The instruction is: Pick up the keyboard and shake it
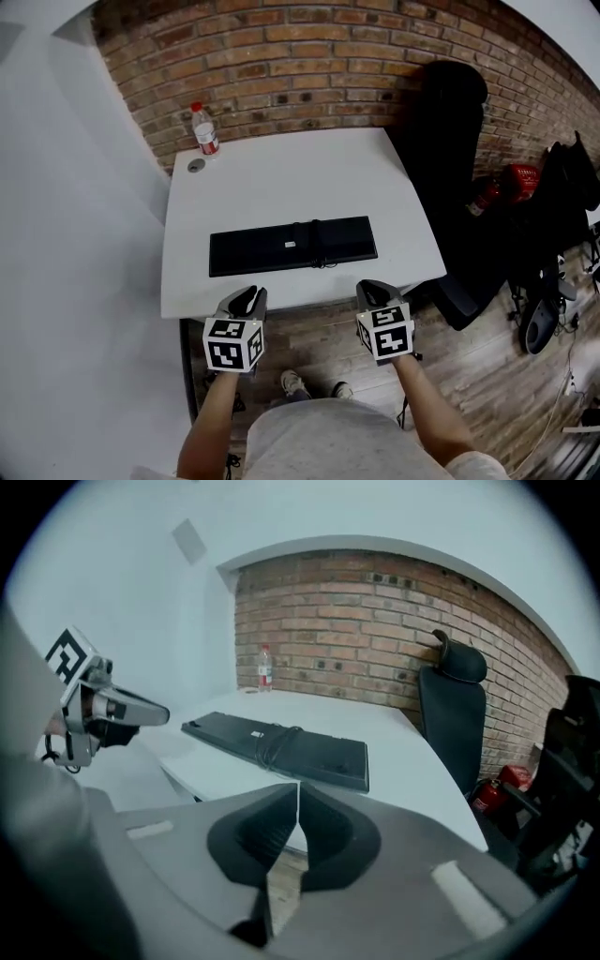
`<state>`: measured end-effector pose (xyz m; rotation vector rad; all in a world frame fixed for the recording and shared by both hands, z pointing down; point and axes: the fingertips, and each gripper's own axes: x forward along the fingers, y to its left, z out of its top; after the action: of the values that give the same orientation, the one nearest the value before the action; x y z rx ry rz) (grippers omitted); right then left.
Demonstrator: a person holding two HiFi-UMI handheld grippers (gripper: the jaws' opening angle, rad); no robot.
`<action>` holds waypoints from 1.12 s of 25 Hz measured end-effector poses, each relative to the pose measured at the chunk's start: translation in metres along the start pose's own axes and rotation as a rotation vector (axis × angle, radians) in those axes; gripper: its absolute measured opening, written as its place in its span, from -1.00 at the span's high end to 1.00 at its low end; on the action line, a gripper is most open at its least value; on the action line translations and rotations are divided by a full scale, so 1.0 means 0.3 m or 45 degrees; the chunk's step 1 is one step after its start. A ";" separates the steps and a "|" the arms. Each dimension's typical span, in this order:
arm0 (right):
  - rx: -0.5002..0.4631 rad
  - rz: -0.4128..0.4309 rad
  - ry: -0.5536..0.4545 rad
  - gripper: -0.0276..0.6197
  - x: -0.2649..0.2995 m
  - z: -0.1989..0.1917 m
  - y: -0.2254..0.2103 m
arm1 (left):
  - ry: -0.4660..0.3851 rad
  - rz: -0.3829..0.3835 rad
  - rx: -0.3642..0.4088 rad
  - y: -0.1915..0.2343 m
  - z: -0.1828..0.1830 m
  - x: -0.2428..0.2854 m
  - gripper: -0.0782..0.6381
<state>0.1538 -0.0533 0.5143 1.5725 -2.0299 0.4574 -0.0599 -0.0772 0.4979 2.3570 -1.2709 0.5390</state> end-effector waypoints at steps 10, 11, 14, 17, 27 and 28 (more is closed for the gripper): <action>0.061 0.211 -0.249 0.89 -0.202 0.175 0.040 | -0.110 -0.009 -0.049 -0.270 0.097 -0.022 0.80; 0.065 0.222 -0.262 0.89 -0.215 0.180 0.039 | -0.113 -0.012 -0.051 -0.289 0.097 -0.023 0.80; 0.073 0.246 -0.283 0.89 -0.246 0.176 0.034 | -0.121 -0.021 -0.048 -0.342 0.093 -0.028 0.80; 0.074 0.262 -0.292 0.89 -0.270 0.174 0.023 | -0.131 -0.020 -0.041 -0.380 0.103 -0.037 0.80; 0.079 0.266 -0.301 0.89 -0.270 0.182 0.039 | -0.135 -0.038 -0.031 -0.389 0.116 -0.037 0.80; 0.080 0.265 -0.300 0.89 -0.268 0.182 0.039 | -0.132 -0.041 -0.030 -0.389 0.116 -0.035 0.80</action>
<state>0.1467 -0.0176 0.4235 1.5186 -2.3945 0.4332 0.0387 -0.0295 0.4437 2.4091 -1.2748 0.3939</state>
